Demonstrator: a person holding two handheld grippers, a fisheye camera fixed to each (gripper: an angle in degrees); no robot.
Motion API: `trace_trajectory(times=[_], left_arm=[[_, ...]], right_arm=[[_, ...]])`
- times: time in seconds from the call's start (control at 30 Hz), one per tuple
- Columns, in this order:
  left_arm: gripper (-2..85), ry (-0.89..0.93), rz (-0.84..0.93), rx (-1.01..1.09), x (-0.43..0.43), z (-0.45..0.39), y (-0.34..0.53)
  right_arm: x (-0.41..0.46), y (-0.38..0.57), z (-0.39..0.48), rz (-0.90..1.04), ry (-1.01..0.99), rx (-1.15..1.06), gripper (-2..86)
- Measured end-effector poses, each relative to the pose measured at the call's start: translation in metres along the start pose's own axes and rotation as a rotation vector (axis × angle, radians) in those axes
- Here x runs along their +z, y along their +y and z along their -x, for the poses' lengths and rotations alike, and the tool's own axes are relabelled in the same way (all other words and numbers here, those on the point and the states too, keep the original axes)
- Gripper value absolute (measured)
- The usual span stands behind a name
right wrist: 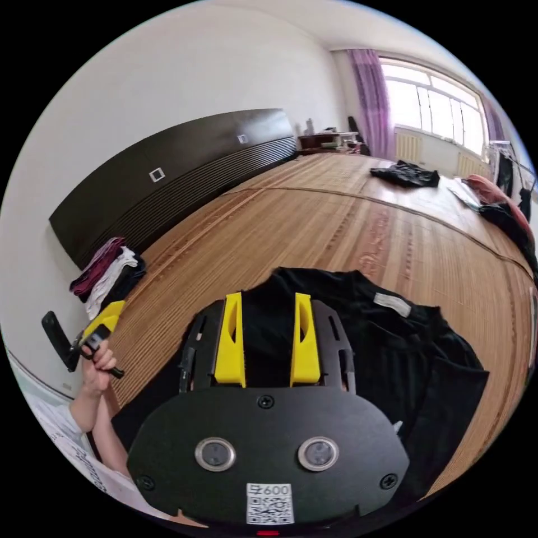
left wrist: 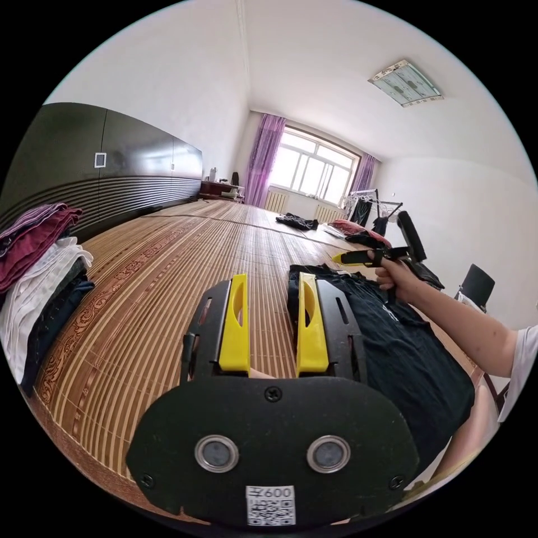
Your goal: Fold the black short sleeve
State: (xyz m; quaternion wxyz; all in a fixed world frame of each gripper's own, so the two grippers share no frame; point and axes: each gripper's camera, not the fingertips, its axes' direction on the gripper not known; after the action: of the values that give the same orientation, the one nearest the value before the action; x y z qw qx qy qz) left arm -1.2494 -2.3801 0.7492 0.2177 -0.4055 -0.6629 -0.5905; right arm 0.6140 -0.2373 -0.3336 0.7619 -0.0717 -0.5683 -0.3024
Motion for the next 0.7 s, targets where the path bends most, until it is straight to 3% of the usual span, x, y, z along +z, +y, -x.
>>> trace_trajectory(times=[0.07,0.17,0.33,0.43,0.7], left_arm=[[12.6,0.003,0.024,0.009,0.002,-0.003,-0.003],[12.6,-0.009,0.028,0.014,-0.001,-0.005,-0.009],[12.4,0.007,0.022,-0.013,-0.008,0.001,-0.019],[12.1,0.025,0.015,-0.035,-0.013,0.004,-0.025],[11.2,0.035,0.007,-0.045,-0.022,0.001,-0.038]], right_arm=[[0.041,-0.045,0.028,0.137,-0.087,0.017,9.4],[0.087,-0.081,0.028,0.275,-0.062,0.154,8.4],[0.089,-0.113,0.035,0.273,-0.009,0.245,4.0],[0.062,-0.127,0.049,0.243,0.027,0.235,0.0],[-0.082,-0.098,0.075,0.036,-0.054,0.283,-0.9]])
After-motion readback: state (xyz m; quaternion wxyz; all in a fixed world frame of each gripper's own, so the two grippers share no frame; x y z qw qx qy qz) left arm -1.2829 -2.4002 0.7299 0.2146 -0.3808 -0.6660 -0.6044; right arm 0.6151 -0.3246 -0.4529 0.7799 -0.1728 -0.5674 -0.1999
